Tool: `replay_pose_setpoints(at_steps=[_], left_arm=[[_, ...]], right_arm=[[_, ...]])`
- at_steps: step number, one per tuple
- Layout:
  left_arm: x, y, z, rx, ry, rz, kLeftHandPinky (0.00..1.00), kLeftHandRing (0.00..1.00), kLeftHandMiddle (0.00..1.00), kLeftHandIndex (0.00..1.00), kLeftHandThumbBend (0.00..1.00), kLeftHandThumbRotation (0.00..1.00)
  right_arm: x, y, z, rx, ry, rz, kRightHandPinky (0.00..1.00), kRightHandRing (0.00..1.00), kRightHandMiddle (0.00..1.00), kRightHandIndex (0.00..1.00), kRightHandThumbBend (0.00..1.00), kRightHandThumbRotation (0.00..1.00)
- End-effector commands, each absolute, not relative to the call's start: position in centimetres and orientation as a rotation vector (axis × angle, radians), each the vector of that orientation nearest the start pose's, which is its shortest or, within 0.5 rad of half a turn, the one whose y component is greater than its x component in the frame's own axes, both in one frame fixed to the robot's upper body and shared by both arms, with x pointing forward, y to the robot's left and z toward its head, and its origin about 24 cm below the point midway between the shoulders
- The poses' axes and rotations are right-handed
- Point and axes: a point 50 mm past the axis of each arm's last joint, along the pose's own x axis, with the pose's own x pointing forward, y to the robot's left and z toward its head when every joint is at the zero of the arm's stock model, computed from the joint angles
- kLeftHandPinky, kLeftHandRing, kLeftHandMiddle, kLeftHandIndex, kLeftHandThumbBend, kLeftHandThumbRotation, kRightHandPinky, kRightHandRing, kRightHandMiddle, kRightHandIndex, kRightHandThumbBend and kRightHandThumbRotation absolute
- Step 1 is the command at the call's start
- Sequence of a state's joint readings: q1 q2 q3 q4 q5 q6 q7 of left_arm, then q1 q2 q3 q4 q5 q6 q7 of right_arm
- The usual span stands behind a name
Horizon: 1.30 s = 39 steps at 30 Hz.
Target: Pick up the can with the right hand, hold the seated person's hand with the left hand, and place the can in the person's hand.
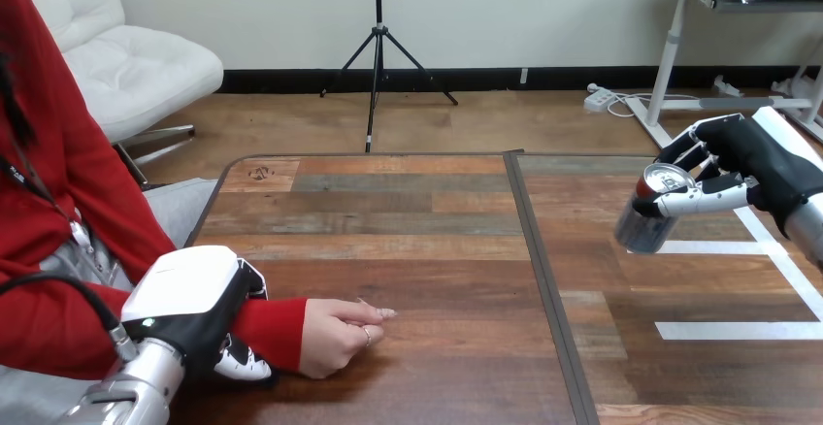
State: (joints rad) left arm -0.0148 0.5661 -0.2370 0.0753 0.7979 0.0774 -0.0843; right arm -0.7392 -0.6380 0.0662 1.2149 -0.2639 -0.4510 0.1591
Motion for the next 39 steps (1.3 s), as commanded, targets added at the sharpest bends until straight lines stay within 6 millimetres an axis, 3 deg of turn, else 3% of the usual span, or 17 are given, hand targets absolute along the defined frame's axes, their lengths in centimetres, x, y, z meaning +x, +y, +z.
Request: replay_pose_setpoints(at_steps=[1,39], left_arm=[[25.9,21.6,5.8,1.367,0.030,-0.174,0.23,0.32,0.36,0.35,0.82,0.00],[26.6,20.0,11.2,1.286,-0.237,-0.057,0.22,0.30,0.35,0.35,0.87,0.00]], right_arm=[[36.7,-28.8,13.2,-0.783,-0.062,0.041,0.35,0.38,0.44,0.48,0.71,0.00],[38.7,-24.2,15.7,-0.767,-0.182,0.095,0.32,0.36,0.41,0.48,0.70,0.01]])
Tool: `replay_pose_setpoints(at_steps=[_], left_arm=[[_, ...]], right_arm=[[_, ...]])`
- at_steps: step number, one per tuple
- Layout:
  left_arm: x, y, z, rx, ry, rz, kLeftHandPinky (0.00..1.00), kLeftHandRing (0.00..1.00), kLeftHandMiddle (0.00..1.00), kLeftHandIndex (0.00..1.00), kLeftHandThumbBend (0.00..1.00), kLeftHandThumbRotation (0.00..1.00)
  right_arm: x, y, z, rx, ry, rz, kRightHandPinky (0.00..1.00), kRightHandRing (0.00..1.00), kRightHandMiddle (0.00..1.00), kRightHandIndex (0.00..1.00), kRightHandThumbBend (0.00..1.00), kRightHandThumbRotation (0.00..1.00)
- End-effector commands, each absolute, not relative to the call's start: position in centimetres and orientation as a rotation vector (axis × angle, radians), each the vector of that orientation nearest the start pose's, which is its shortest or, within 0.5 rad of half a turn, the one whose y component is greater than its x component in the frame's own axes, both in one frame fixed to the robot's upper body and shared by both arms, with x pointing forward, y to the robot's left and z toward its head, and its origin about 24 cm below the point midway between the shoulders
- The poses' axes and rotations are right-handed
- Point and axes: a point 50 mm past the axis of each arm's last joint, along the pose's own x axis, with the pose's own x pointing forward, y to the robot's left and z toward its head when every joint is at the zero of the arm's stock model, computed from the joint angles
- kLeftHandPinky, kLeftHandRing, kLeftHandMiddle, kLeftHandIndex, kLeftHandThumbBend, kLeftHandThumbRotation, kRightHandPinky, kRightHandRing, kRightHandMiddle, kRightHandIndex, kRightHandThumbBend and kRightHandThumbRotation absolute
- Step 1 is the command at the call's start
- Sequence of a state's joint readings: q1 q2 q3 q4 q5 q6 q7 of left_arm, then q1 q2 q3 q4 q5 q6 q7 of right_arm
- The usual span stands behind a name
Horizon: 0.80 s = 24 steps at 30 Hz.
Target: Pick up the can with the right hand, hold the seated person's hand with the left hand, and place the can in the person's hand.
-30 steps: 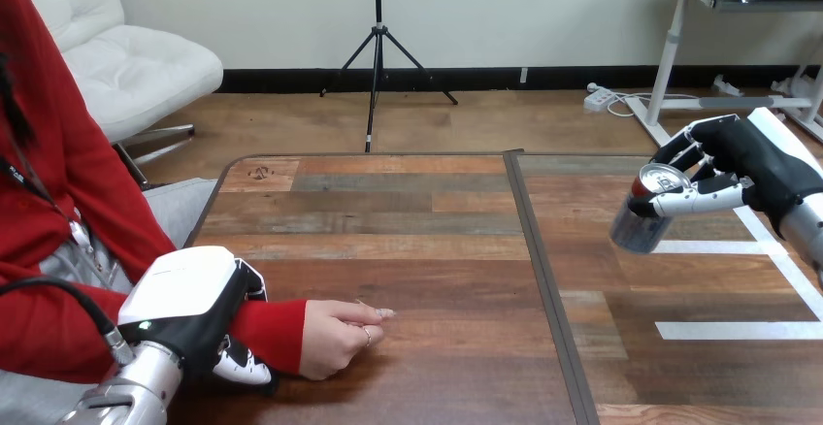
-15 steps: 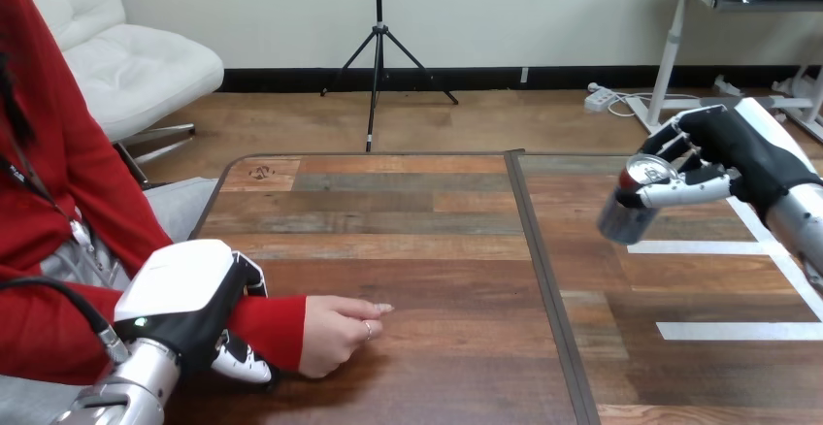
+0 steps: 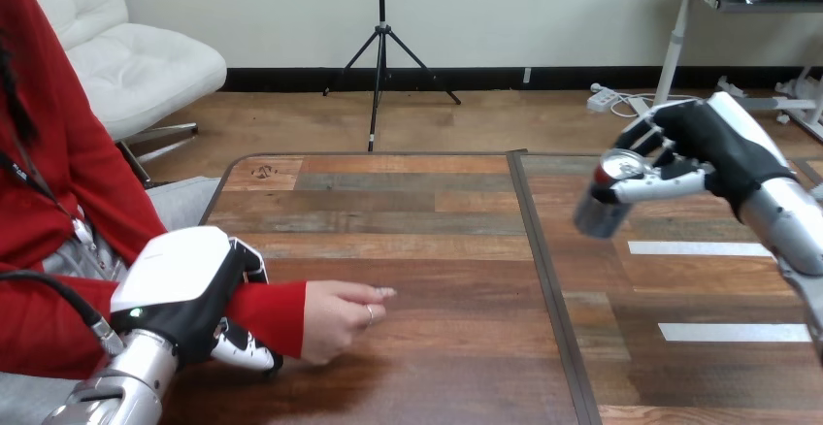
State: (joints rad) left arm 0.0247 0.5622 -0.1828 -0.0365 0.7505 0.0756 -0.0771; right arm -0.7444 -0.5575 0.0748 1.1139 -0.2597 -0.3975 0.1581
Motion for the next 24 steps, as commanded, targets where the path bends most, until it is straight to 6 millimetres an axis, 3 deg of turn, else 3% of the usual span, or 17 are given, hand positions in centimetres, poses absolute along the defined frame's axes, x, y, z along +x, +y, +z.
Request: replay_pose_setpoints(at_steps=[1,24], left_arm=[[26.7,19.9,11.3,1.282,-0.244,-0.055,0.22,0.30,0.34,0.35,0.87,0.00],[27.8,18.7,13.1,1.242,-0.326,-0.046,0.22,0.29,0.34,0.33,0.85,0.00]], right_arm=[[38.7,-24.0,15.8,-0.768,-0.190,0.100,0.32,0.36,0.41,0.48,0.70,0.01],[39.1,-21.5,16.7,-0.761,-0.274,0.158,0.29,0.33,0.39,0.46,0.71,0.00]])
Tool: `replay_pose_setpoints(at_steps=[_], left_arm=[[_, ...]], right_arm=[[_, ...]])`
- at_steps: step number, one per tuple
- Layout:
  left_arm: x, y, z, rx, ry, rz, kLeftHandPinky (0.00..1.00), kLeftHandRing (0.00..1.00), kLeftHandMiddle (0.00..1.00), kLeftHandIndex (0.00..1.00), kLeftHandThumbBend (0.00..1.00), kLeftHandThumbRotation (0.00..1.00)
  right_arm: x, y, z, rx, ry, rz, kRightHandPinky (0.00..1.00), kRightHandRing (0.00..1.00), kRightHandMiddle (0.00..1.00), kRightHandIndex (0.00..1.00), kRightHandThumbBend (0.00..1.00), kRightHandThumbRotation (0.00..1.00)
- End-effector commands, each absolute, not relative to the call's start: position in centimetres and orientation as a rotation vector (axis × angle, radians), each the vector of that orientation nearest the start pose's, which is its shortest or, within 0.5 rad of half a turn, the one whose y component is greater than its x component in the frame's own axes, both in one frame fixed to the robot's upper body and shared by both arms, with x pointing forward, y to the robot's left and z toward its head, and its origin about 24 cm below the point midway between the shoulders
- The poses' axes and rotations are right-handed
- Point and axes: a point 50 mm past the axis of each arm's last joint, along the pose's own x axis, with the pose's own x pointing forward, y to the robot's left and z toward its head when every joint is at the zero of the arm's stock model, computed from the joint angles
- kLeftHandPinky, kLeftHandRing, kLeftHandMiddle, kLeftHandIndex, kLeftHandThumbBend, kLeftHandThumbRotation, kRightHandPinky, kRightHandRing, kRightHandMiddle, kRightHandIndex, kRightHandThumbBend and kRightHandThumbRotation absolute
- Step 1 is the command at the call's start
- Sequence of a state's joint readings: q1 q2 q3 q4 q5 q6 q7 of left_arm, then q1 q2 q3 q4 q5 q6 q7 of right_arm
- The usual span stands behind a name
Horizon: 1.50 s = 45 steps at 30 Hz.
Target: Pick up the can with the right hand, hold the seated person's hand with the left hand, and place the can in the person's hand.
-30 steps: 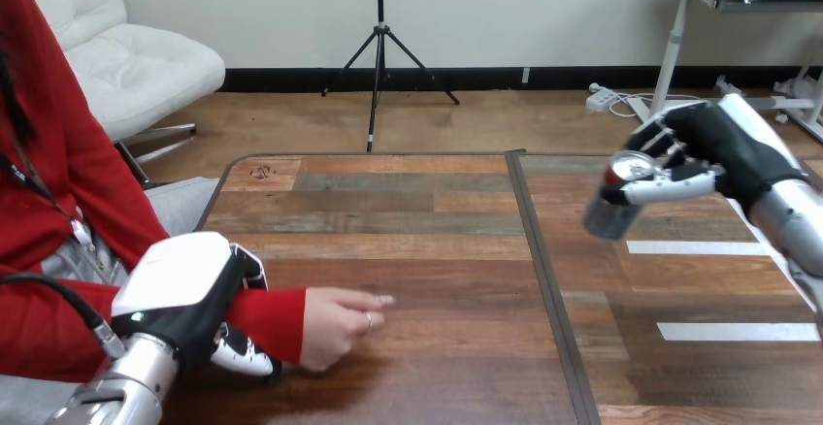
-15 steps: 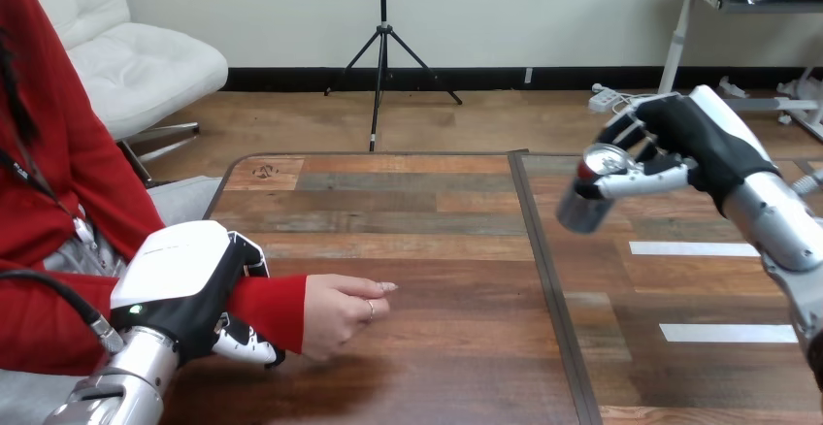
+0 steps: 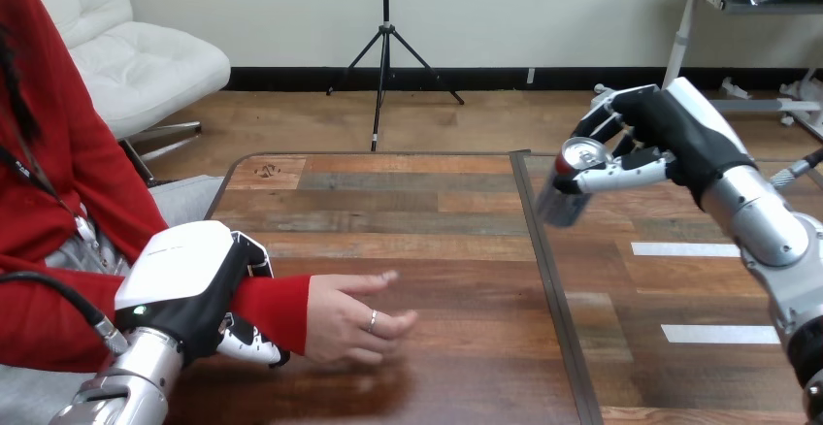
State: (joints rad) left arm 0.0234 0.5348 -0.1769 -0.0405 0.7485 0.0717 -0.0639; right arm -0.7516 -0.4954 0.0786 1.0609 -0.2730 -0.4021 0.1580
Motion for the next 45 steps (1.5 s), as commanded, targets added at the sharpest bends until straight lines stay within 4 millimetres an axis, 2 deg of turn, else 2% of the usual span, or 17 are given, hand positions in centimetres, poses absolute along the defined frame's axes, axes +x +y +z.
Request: replay_pose_setpoints(at_steps=[1,27,45], left_arm=[[27.8,18.6,13.2,1.241,-0.329,-0.046,0.22,0.29,0.34,0.33,0.85,0.00],[29.1,16.8,14.5,1.200,-0.422,-0.043,0.21,0.28,0.33,0.32,0.85,0.00],[29.9,15.3,15.7,1.156,-0.471,-0.044,0.21,0.28,0.33,0.33,0.85,0.00]], right_arm=[[39.1,-21.3,16.7,-0.762,-0.277,0.162,0.29,0.33,0.39,0.46,0.71,0.00],[39.3,-18.5,17.5,-0.774,-0.354,0.227,0.29,0.33,0.39,0.44,0.70,0.00],[39.3,-16.5,17.6,-0.720,-0.382,0.287,0.29,0.33,0.39,0.45,0.68,0.00]])
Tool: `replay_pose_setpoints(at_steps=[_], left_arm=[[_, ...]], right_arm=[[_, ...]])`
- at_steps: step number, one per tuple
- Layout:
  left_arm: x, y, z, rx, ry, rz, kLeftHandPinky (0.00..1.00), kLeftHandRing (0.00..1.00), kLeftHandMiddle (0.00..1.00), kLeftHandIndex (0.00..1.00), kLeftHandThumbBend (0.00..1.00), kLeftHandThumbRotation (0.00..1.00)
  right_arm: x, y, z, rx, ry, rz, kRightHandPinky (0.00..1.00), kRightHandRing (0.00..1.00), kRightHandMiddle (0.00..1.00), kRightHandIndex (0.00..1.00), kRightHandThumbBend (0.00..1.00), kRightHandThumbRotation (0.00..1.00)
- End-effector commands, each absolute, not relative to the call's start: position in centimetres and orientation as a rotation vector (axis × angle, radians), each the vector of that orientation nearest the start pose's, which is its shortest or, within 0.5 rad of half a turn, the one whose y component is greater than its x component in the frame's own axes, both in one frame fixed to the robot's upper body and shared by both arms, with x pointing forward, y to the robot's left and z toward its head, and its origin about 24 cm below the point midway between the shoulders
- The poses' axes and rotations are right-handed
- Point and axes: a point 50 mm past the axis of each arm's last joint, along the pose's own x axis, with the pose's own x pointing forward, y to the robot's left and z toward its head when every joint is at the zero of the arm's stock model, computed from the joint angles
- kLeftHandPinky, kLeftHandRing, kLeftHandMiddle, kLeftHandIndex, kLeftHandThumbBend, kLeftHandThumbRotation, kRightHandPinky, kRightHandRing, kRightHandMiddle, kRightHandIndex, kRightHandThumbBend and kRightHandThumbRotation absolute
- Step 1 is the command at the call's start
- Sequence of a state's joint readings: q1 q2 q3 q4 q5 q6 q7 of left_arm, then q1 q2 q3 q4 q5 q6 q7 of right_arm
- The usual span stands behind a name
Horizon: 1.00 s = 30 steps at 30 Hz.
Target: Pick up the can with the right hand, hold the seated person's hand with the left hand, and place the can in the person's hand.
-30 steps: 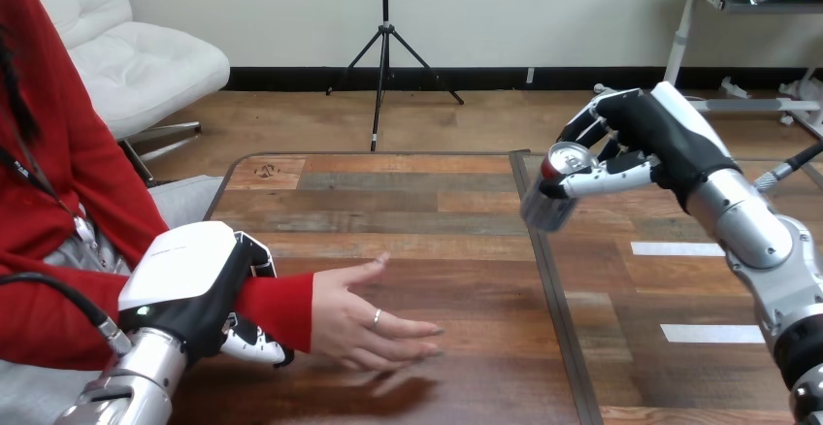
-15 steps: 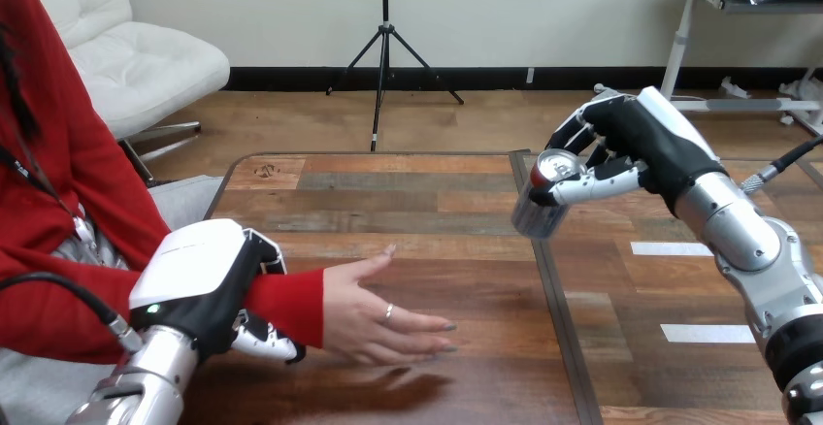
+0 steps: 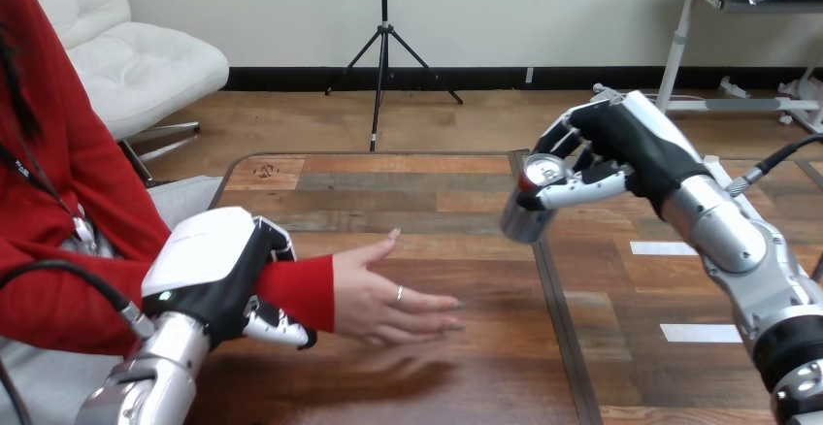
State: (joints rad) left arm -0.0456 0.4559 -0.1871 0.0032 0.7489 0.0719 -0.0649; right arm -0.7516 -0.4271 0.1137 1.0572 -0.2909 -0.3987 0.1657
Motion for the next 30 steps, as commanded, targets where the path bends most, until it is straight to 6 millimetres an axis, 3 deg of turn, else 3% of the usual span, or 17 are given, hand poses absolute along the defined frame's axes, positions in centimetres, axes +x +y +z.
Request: replay_pose_setpoints(at_steps=[1,30], left_arm=[[30.0,15.2,15.8,1.152,-0.475,-0.042,0.21,0.28,0.33,0.34,0.85,0.00],[31.4,13.1,17.5,1.086,-0.525,-0.030,0.21,0.28,0.34,0.34,0.82,0.00]], right_arm=[[39.3,-16.4,17.6,-0.718,-0.383,0.291,0.29,0.33,0.39,0.45,0.68,0.00],[39.0,-13.9,18.0,-0.712,-0.422,0.344,0.29,0.34,0.40,0.46,0.68,0.00]])
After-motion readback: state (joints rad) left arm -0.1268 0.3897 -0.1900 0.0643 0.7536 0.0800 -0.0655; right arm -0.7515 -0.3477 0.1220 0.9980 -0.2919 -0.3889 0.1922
